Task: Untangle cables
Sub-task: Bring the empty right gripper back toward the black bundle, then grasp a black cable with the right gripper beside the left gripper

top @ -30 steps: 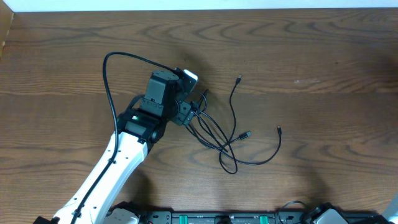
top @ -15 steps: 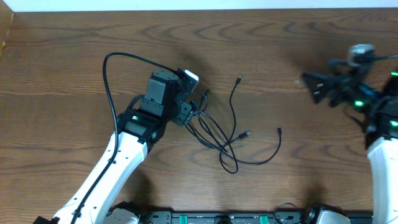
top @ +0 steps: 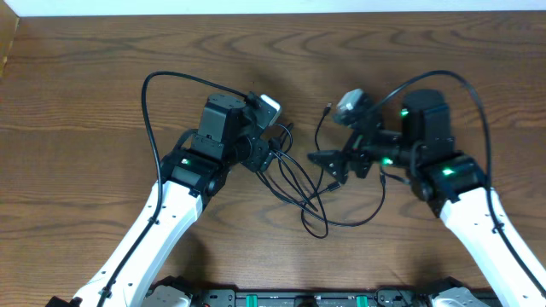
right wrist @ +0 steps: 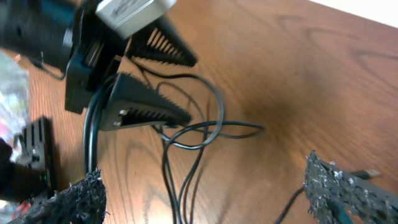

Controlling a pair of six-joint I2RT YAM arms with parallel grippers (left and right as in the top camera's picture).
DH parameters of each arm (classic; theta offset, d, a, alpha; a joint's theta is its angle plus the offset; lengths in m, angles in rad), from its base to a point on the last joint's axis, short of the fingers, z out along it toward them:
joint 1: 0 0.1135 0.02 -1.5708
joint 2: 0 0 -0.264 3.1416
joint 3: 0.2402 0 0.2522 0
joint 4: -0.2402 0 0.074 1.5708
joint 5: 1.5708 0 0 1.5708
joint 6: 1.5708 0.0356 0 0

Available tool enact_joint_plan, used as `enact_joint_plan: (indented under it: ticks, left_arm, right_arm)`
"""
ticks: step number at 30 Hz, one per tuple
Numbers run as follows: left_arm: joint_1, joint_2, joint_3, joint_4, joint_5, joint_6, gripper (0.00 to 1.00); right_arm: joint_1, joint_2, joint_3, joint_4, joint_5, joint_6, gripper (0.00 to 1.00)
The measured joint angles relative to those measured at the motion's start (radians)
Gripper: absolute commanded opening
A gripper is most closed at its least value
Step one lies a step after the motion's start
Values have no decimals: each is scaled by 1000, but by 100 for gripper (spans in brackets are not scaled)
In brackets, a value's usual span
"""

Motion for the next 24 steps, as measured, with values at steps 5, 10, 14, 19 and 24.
enact_joint_plan:
  ticks: [5,10,14,19,24]
  left_arm:
    - [0,0,0,10,5,0,75]
    - [0,0,0,27,5,0,75]
    - [0,0,0,23,-13,0,75]
    - [0,0,0,9,-99,0,73]
    - [0,0,0,1,-175,0,73]
  right_arm:
    - [92,42,0,-2,53,-5,99]
    - [164,109,0,-2,64,-8,99]
    - [199,129,0,20,82,-8,99]
    - [178,125,0,61,139,-2,99]
    - [134,95,0,92,160,12,99]
